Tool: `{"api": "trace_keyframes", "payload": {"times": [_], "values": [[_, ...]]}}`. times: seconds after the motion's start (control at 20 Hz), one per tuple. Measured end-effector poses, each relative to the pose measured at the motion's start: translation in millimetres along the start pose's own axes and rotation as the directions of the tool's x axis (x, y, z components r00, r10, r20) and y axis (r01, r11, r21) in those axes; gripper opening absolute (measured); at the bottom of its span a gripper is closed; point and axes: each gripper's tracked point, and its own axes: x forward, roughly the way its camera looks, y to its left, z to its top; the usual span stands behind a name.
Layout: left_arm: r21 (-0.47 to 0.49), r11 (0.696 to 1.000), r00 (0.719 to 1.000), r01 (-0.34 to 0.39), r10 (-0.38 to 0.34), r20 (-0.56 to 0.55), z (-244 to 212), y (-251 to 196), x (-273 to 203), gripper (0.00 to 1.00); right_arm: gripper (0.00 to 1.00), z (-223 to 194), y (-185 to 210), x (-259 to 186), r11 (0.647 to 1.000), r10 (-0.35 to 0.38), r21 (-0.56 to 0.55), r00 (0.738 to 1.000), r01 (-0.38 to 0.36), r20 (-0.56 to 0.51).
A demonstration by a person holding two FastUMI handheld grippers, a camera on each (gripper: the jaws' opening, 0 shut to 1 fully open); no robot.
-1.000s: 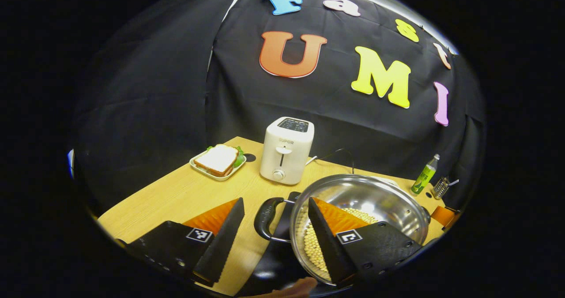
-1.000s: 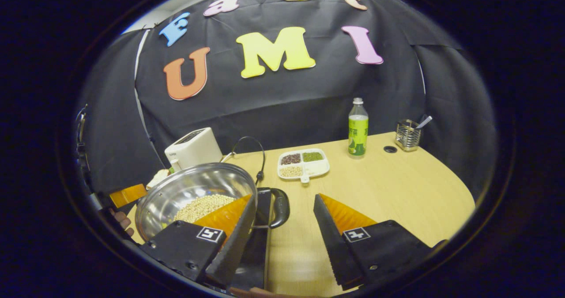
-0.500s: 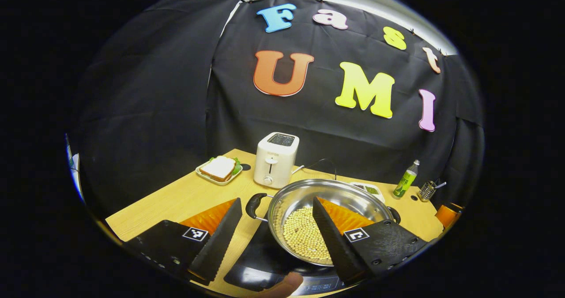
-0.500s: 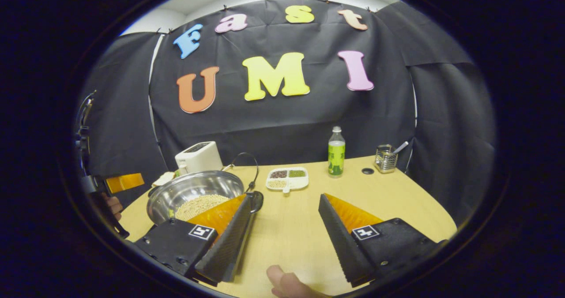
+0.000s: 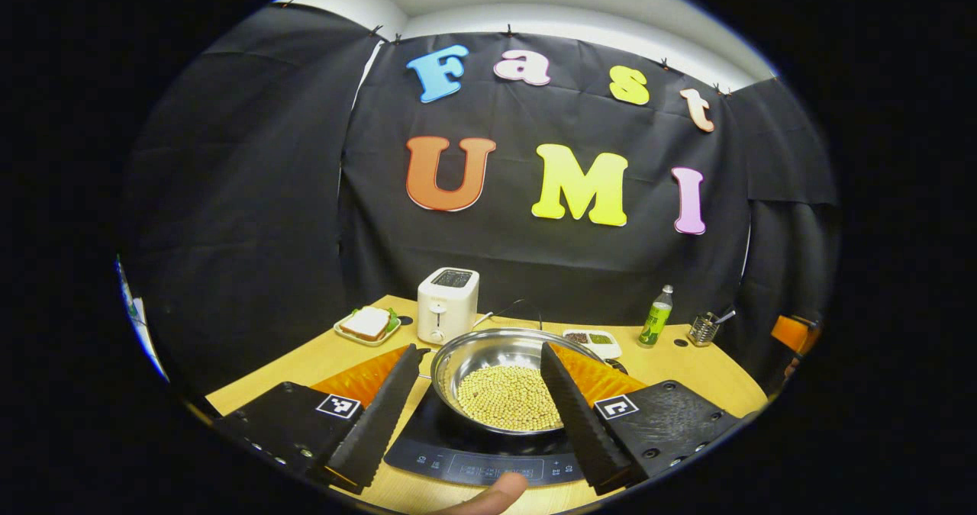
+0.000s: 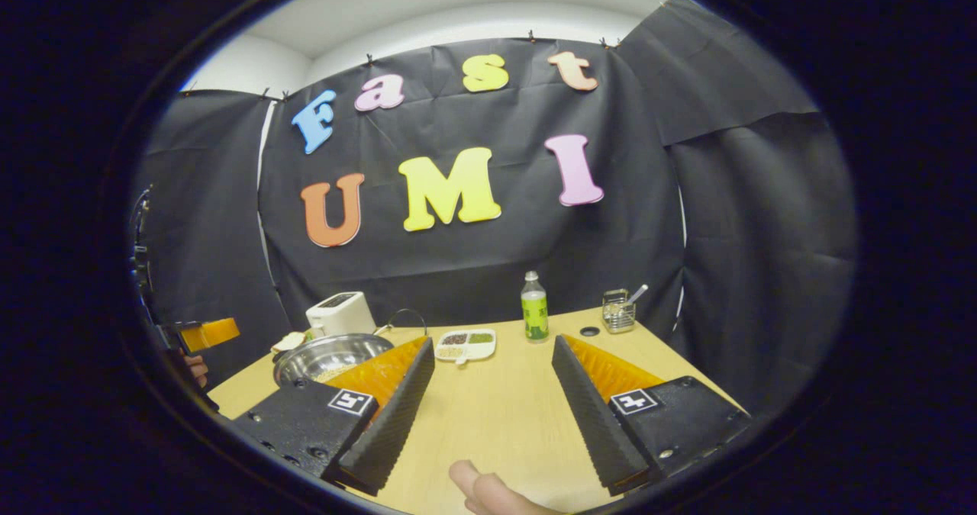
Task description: First push the handle of the pot to place it horizontally, then grasp the pot with both hands and set it on the induction cooktop.
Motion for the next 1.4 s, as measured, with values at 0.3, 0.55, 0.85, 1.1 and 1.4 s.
{"api": "trace_keyframes", "payload": {"times": [0.3,0.55,0.85,1.1,1.4], "values": [[0.088,0.994,0.994,0.067,-0.074,0.084,31.2,-51.1,-54.8,0.95,0.95,39.8,-16.4,-59.5,0.996,0.001,-0.087,0.996,0.007,0.089],[0.121,0.991,0.98,0.057,-0.078,0.184,56.9,-66.5,-107.4,0.98,0.96,77.7,-36.4,-125.8,0.989,-0.041,-0.13,0.973,0.072,0.227],[0.076,0.994,0.952,0.083,-0.101,0.288,79.5,-76.8,-149.7,0.98,0.98,93.0,-69.1,-168.8,0.986,-0.073,-0.117,0.944,0.117,0.323],[0.11,0.993,0.949,0.047,-0.079,0.305,78.3,-74.5,-156.9,0.97,0.96,89.1,-73.6,-167.1,0.99,-0.064,-0.097,0.932,0.105,0.357],[0.1,0.993,0.943,0.067,-0.096,0.318,78.7,-83.7,-151.9,0.97,0.95,76.8,-75.5,-152.9,0.99,-0.029,-0.118,0.941,0.073,0.339]]}}
